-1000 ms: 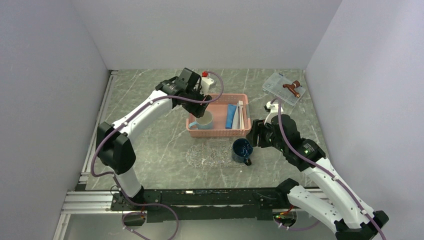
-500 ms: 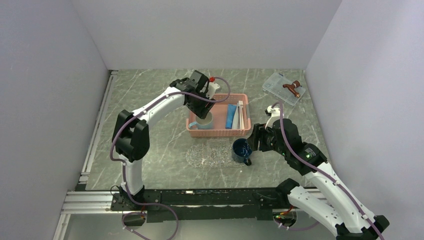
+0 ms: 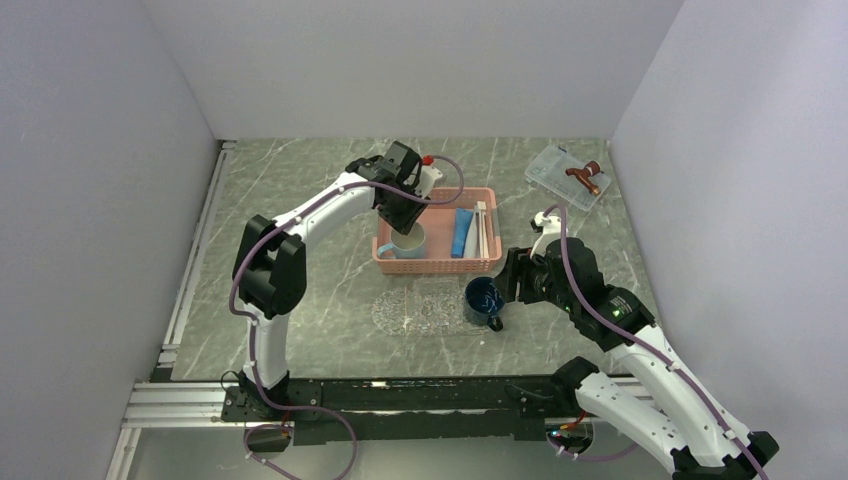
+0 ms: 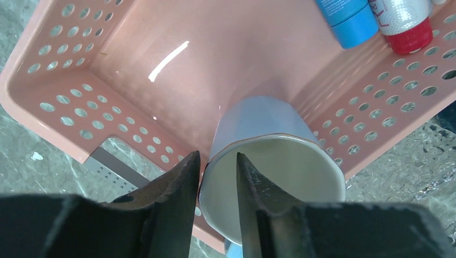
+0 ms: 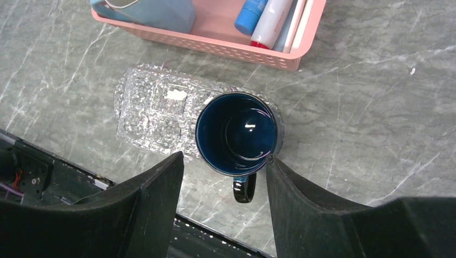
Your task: Prepare toiletry sets of a toothbrush and toothpaste on the tray
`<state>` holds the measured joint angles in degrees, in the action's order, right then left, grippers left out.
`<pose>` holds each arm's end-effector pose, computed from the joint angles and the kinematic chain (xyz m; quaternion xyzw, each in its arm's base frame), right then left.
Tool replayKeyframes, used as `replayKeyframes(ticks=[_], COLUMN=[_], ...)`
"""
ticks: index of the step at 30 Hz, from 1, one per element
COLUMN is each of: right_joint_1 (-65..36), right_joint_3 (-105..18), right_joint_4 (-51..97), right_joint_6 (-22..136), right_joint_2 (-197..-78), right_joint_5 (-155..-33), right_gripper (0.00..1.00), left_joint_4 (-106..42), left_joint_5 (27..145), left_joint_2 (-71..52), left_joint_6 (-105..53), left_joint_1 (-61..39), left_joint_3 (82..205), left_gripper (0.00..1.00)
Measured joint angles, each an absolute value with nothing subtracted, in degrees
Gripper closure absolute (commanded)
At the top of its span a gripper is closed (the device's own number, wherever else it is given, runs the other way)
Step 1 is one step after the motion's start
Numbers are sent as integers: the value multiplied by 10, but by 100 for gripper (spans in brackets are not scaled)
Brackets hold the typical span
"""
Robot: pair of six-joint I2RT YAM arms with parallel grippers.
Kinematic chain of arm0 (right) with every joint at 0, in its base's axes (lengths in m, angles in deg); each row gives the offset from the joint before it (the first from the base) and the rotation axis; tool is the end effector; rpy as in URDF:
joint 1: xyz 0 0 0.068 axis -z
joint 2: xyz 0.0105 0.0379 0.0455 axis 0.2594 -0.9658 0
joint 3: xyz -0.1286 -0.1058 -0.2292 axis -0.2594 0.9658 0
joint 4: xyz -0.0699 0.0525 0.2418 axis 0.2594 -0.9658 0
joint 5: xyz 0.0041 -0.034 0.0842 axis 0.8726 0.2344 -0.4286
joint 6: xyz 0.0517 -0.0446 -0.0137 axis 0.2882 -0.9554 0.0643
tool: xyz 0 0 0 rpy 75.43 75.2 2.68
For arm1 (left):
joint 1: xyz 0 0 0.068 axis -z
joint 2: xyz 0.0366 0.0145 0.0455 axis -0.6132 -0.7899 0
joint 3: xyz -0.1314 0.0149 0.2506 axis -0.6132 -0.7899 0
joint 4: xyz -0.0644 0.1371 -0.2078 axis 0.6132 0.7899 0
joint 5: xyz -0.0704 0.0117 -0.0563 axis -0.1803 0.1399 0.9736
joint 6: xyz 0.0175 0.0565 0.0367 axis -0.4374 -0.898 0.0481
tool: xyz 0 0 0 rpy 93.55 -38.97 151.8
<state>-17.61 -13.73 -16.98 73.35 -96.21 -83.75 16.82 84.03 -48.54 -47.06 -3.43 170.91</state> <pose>0.1260 0.0782 0.2995 -0.0648 0.8839 0.2017 0.4170 0.3625 -0.2555 0.2471 0.3700 0.8938 -0.1056 0.2303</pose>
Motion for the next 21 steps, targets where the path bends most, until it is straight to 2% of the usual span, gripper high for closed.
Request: replayKeyframes(ticks=[2, 8, 21], right_joint_1=[-176, -176, -176], right_joint_3=[-136, -136, -136], right_joint_4=[-170, -170, -170], right_joint_6=[734, 735, 747], right_joint_2=[-962, -962, -961], right_joint_5=[-840, -845, -849], right_gripper=[40, 40, 40], left_joint_4=[168, 169, 175], left_joint_5=[840, 841, 810], left_joint_2=[-486, -486, -483], left_joint_6=[-473, -480, -477], left_joint_1=[-34, -35, -31], left_joint_3=[1709, 1709, 1725], left_gripper=[72, 100, 100])
